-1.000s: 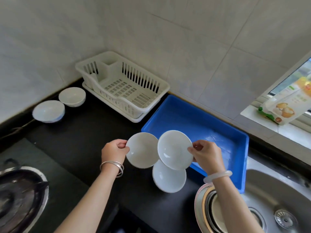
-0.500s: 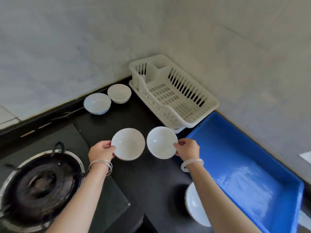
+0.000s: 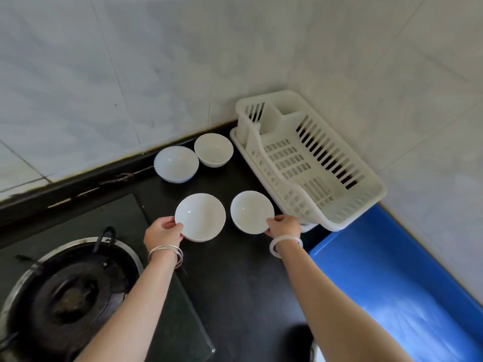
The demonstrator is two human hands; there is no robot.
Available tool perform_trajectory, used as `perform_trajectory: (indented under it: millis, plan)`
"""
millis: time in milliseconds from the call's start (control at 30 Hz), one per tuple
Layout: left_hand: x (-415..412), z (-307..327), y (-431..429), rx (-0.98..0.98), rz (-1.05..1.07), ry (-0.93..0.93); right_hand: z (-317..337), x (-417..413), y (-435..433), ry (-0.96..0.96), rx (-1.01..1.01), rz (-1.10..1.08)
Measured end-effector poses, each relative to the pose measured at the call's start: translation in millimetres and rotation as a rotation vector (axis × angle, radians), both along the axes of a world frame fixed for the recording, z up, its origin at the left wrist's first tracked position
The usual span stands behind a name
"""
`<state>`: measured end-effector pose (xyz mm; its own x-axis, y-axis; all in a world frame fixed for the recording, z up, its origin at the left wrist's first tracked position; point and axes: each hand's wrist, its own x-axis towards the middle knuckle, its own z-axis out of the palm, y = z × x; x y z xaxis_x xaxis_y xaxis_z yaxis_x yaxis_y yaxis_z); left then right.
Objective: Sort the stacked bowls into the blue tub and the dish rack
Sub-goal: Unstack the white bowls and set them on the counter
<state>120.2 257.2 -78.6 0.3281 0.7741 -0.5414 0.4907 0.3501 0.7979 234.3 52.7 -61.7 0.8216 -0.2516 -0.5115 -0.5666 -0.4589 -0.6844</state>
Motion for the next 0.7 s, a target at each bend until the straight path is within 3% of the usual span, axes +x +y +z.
perform_trajectory:
  millis: [300,433,567,700]
  plan:
    - [3.3,-10.1,3.0,-0.024,0.062,-0.013,-11.2,14.3,16.7,0.010,0.027,0.030]
    - [-0.4,-11.0,0.4,-0.076,0.039,-0.081,-13.0,12.5,15.0,0.109,0.186,-0.011]
    - [-4.7,-7.2,-7.9,-0.330,0.090,-0.167,-18.5,0.6,12.8,0.213,0.439,-0.095]
    - [-4.2,-5.3,-15.8,-0.395,0.185,-0.225,-26.4,-4.9,14.5,0.160,0.576,-0.198]
